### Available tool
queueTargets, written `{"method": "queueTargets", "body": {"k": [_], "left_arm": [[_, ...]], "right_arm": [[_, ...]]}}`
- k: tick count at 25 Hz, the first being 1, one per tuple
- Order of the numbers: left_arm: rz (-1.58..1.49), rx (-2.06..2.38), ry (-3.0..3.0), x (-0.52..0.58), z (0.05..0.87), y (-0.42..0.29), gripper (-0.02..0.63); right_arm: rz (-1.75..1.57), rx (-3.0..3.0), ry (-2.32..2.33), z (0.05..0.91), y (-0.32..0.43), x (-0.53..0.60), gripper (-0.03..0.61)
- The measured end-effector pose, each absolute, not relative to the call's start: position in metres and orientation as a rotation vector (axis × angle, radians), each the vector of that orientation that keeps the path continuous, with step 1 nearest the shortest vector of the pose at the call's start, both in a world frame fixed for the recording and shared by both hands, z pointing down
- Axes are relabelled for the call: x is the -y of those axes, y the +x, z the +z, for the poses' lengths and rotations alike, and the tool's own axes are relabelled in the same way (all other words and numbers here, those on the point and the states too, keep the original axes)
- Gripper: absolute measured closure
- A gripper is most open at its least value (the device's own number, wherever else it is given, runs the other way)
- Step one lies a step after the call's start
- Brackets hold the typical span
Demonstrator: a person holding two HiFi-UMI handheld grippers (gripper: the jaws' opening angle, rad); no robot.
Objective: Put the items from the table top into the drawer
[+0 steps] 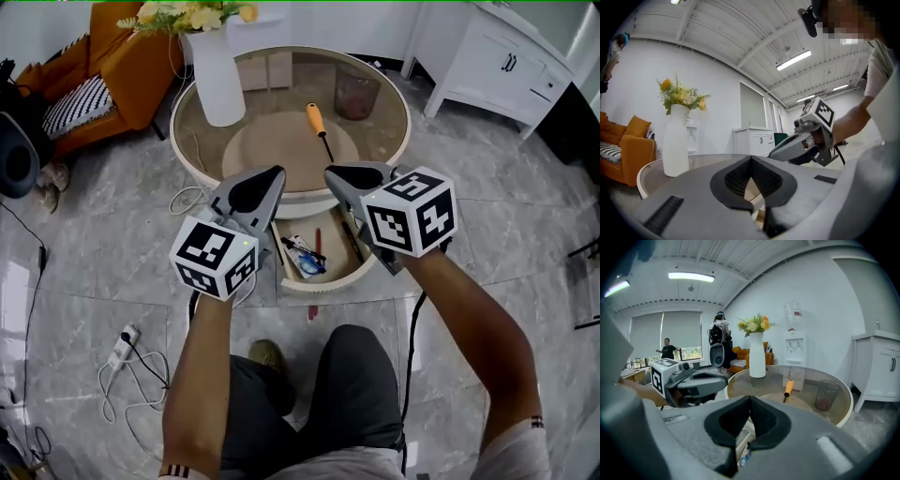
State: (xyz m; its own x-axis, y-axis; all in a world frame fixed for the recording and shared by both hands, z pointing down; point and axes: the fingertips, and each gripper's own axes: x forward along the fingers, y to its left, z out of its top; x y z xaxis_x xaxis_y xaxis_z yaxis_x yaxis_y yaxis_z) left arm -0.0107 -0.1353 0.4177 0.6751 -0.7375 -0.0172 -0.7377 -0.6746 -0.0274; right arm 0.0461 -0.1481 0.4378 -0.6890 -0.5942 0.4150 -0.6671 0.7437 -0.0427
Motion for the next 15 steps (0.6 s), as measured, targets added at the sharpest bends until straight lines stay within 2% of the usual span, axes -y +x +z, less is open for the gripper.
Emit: {"method": "queueTargets", "body": {"k": [6,15], "left_arm": [[0.066,-1.251,-2.863,0.147,0.410,-0.006,0.614],[0.097,-1.248,-2.891,0.153,0.414,-0.006,0.614]], "right_arm": [[0.276,2.491,1.013,0.434,0.051,0.188,0.575],[0.338,2.353,1.039,0.458,0.051,0.235,0.499]]}}
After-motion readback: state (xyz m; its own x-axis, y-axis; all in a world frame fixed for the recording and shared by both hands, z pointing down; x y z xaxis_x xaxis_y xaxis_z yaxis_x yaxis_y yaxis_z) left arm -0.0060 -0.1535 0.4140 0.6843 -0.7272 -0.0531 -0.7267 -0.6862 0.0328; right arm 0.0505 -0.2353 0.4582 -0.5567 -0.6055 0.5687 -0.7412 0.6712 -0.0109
